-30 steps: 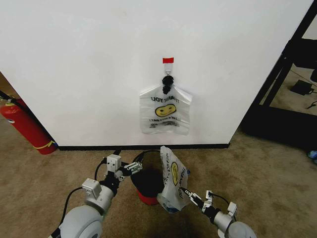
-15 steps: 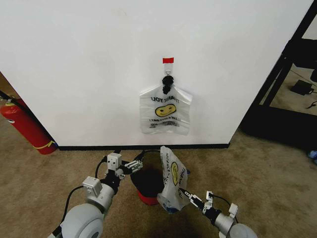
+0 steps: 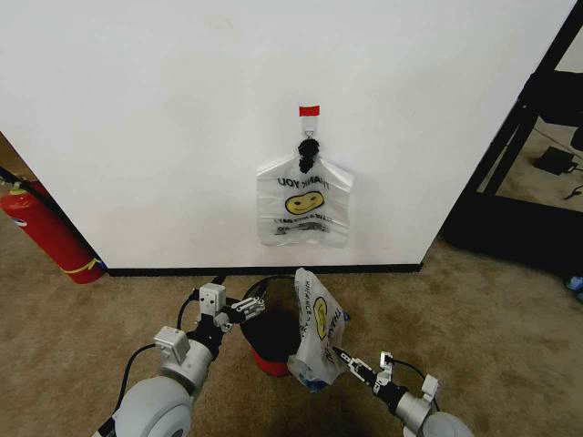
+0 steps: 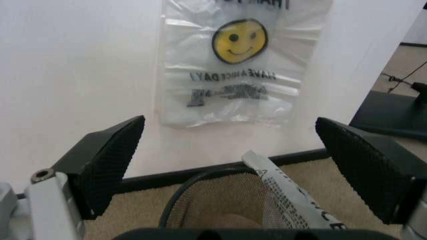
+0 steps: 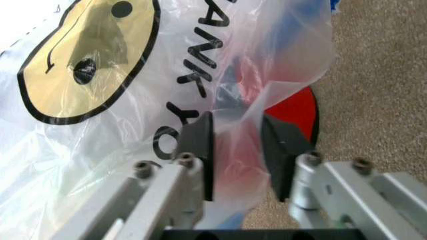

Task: Pick up the garbage bag from the wall and place it over the trash bin.

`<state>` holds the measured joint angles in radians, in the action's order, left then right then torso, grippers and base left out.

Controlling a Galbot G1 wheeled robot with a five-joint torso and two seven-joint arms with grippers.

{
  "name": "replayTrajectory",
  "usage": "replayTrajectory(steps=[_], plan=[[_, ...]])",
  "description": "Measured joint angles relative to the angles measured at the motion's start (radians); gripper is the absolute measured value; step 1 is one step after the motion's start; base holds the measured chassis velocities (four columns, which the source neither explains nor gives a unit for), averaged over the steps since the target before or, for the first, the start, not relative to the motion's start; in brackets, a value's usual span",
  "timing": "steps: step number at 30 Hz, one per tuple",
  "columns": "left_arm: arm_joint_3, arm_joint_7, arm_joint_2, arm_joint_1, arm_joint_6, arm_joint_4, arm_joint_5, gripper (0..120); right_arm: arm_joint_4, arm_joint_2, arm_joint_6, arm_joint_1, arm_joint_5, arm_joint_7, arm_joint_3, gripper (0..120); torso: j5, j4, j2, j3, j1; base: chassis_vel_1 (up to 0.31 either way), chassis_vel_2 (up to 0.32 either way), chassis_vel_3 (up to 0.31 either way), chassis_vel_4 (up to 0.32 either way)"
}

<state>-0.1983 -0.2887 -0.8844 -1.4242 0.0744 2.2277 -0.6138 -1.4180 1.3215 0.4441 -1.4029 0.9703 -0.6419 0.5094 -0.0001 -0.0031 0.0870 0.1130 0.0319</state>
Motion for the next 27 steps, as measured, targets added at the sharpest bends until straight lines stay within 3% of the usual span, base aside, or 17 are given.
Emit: replayTrajectory(steps=[4, 6, 10, 18, 27], plan=[[-0.001, -0.002, 0.0, 0.0, 0.0, 0.004, 0.0, 100, -0.009, -0.001, -0.005, -0.004, 0.0, 0.003, 0.0, 11, 0.0, 0.0, 0.0, 0.0, 0.0, 0.0, 0.0, 0.0, 0.0], [0.001, -0.004, 0.0, -0.002, 0.001, 0.009, 0.003, 100, -0.037, -0.004, -0.012, -0.016, 0.005, 0.011, 0.003, 0, 0.0001, 0.0, 0.0, 0.0, 0.0, 0.0, 0.0, 0.0, 0.0], [0.003, -0.005, -0.001, -0.005, 0.001, 0.017, 0.005, 100, -0.102, -0.011, -0.019, -0.039, 0.025, 0.026, 0.007, 0, 0.0, 0.0, 0.0, 0.0, 0.0, 0.0, 0.0, 0.0, 0.0], [0.005, -0.007, -0.005, -0.008, 0.001, 0.041, 0.012, 100, -0.386, -0.056, -0.039, -0.103, 0.062, 0.101, 0.002, 0, 0.0, -0.0001, 0.0, 0.0, 0.0, 0.0, 0.0, 0.0, 0.0], [0.006, -0.009, 0.001, -0.006, 0.003, 0.084, 0.012, 100, -0.61, -0.109, -0.076, -0.09, 0.005, 0.226, -0.043, 0, -0.0001, 0.0001, 0.0, 0.0, 0.0, 0.0, 0.0, 0.0, 0.0]])
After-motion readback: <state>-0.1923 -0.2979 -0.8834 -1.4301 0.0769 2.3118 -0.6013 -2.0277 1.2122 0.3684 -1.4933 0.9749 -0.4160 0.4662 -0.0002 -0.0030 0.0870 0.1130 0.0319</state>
